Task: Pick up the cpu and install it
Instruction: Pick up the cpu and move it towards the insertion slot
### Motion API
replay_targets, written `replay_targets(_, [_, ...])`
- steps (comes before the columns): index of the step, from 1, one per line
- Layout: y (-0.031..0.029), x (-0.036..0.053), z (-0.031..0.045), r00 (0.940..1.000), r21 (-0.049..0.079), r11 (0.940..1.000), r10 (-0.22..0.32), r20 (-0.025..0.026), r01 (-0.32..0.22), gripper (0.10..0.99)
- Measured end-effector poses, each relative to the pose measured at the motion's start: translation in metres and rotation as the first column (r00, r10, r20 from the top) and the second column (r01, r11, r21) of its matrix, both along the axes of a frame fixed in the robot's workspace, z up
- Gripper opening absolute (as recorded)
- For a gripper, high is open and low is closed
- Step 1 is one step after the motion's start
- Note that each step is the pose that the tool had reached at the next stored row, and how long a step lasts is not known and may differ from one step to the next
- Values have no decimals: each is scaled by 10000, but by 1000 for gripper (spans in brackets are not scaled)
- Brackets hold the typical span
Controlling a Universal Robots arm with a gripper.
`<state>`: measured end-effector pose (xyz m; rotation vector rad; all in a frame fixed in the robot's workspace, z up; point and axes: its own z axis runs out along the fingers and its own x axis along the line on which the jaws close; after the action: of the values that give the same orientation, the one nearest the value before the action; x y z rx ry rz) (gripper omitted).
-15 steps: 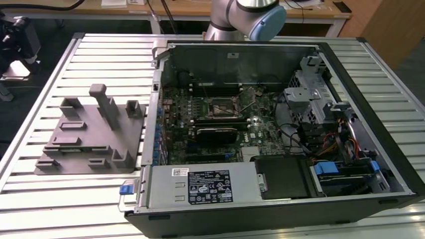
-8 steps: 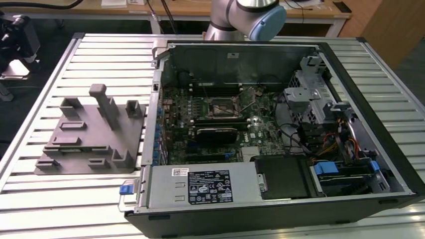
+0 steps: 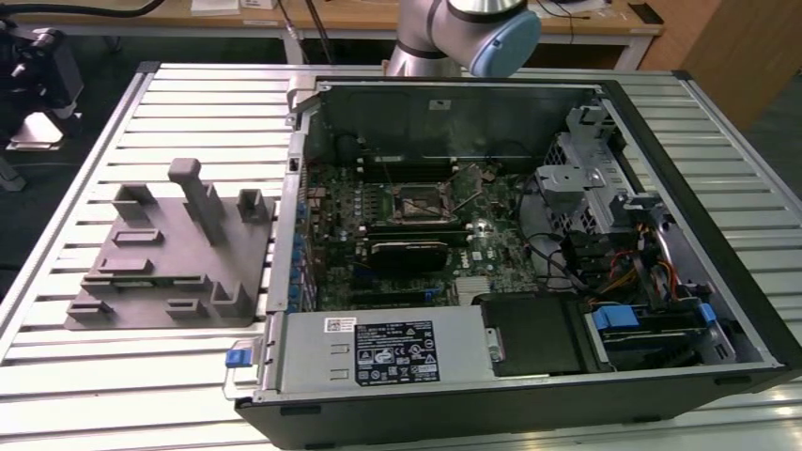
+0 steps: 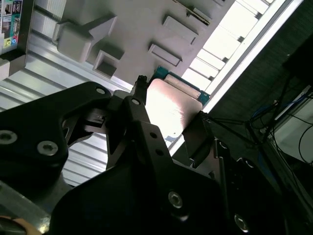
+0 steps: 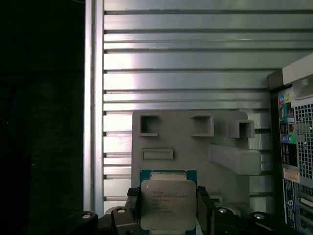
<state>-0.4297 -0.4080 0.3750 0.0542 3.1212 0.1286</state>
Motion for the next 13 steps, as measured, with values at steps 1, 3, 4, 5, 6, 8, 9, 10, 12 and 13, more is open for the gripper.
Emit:
replay_targets(1, [0,14,0,10000,0,10000,0,0,0,541])
replay_targets(3, [0,43,0,10000,0,10000,0,-1,0,541])
replay_targets(4, [0,58,0,10000,0,10000,0,-1,0,541])
replay_targets(5, [0,76,0,10000,0,10000,0,-2,0,541])
replay_targets(6, [0,92,0,10000,0,10000,0,-2,0,541])
replay_targets(8, [0,125,0,10000,0,10000,0,-3,0,541])
replay_targets(9, [0,141,0,10000,1,10000,1,-2,-1,541])
replay_targets(10, [0,158,0,10000,0,10000,0,-3,0,541])
replay_targets(12, [0,214,0,10000,0,10000,0,-4,0,541])
replay_targets(13, [0,233,0,10000,0,10000,0,-5,0,541])
